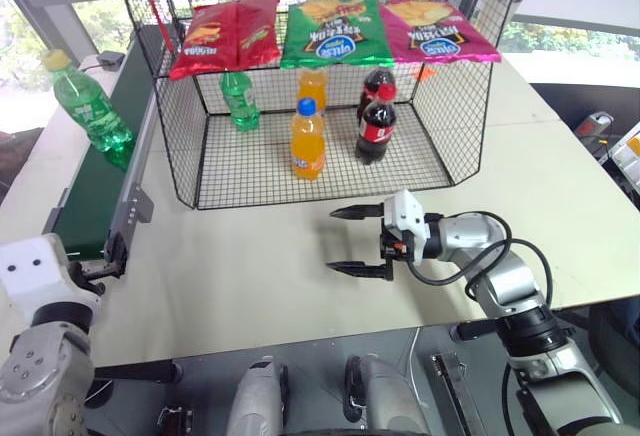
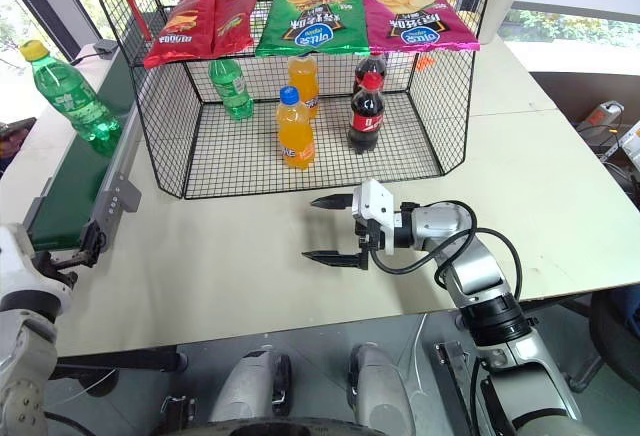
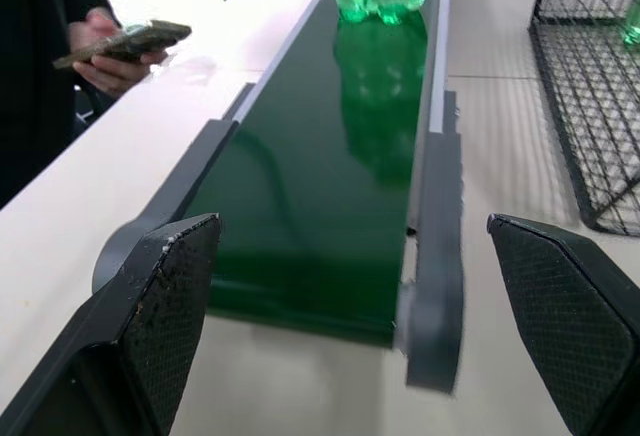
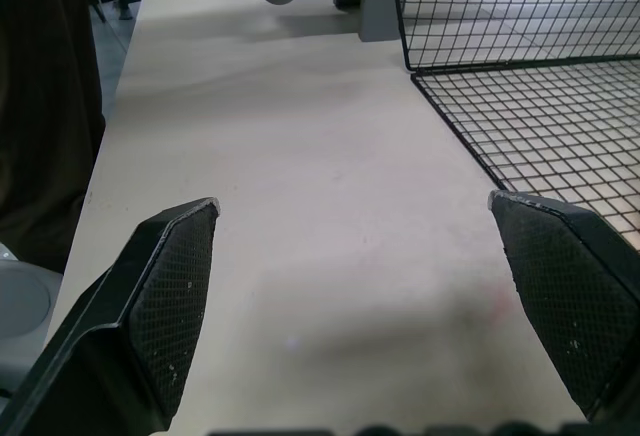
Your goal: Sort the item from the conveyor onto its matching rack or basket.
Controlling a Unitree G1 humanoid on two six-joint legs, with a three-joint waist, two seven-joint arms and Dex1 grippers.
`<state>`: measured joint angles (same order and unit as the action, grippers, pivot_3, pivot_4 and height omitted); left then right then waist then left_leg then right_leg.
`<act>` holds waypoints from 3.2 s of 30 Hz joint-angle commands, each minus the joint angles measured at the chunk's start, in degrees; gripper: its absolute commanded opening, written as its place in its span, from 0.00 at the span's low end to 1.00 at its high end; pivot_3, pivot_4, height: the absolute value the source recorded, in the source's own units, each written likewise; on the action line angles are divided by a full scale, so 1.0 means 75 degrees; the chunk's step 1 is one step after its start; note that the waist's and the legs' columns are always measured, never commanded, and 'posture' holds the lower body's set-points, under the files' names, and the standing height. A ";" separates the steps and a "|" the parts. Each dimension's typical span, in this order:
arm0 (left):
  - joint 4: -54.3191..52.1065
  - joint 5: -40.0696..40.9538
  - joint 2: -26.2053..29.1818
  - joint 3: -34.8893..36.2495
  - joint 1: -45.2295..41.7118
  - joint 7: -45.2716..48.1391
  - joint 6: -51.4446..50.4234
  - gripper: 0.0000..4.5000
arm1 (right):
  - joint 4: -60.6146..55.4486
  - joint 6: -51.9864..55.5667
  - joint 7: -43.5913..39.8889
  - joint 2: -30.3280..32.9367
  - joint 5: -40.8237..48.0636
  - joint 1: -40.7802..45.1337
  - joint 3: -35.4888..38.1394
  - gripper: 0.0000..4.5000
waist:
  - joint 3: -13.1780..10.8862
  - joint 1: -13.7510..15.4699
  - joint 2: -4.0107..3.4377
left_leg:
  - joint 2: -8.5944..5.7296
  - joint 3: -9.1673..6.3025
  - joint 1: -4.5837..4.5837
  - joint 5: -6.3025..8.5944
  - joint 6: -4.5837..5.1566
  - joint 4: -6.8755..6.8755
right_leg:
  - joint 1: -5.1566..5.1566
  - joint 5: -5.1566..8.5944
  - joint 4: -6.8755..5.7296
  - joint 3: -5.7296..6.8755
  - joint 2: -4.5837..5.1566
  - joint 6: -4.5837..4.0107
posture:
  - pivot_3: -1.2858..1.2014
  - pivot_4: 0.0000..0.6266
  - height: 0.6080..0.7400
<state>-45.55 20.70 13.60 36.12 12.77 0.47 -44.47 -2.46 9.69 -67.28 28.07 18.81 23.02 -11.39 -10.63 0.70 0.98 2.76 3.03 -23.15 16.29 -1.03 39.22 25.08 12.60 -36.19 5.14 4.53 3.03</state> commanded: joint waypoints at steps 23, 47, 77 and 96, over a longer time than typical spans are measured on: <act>0.1009 -0.0309 0.1017 0.0174 -0.1599 -0.0222 0.0223 0.99 | -0.0967 0.0719 0.0259 0.0018 0.0654 -0.0077 0.0151 1.00 | 0.0000 0.0000 0.0000 | 0.0001 0.0003 0.0002 0.0000 0.0000 0.0000 | -0.0002 -0.0012 -0.0001 0.0001 0.0000 0.0014 | 0.52 0.24 1.00; -0.0155 -0.0006 0.1421 0.0746 -0.1630 -0.0382 -0.0162 0.61 | -0.0956 0.0978 0.0348 -0.0030 0.0895 0.0093 0.0351 1.00 | -0.0004 0.0006 0.0008 | 0.0002 0.0003 0.0002 0.0000 -0.0001 0.0000 | -0.0007 -0.0011 0.0001 0.0005 0.0001 0.0012 | 0.52 0.24 1.00; 0.2716 -0.0998 0.0737 -0.4061 -0.4922 -0.0534 0.0240 0.61 | -0.0193 0.0543 0.1176 -0.0349 0.0153 0.0358 0.0404 1.00 | -0.0004 0.0008 0.0009 | -0.0003 0.0006 0.0002 -0.0008 -0.0013 -0.0001 | -0.0013 -0.0015 0.0005 0.0005 -0.0004 0.0020 | 0.52 0.24 1.00; 0.7608 -0.2140 -0.0513 -0.4249 -0.6460 -0.0723 0.3168 0.61 | 0.0655 0.0307 0.2366 -0.0722 -0.0856 0.0937 0.0313 1.00 | -0.0005 0.0004 0.0010 | -0.0001 0.0016 -0.0017 -0.0012 -0.0019 -0.0002 | 0.0009 -0.0018 0.0000 0.0008 -0.0001 0.0025 | 0.52 0.24 1.00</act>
<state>12.95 5.46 9.64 3.23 -34.12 -4.55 -23.20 2.08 13.42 -50.71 23.10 13.39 28.81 -9.20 -10.66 0.73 1.05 2.75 3.15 -23.28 16.20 -1.17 39.20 25.15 12.47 -36.18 5.21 4.53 3.21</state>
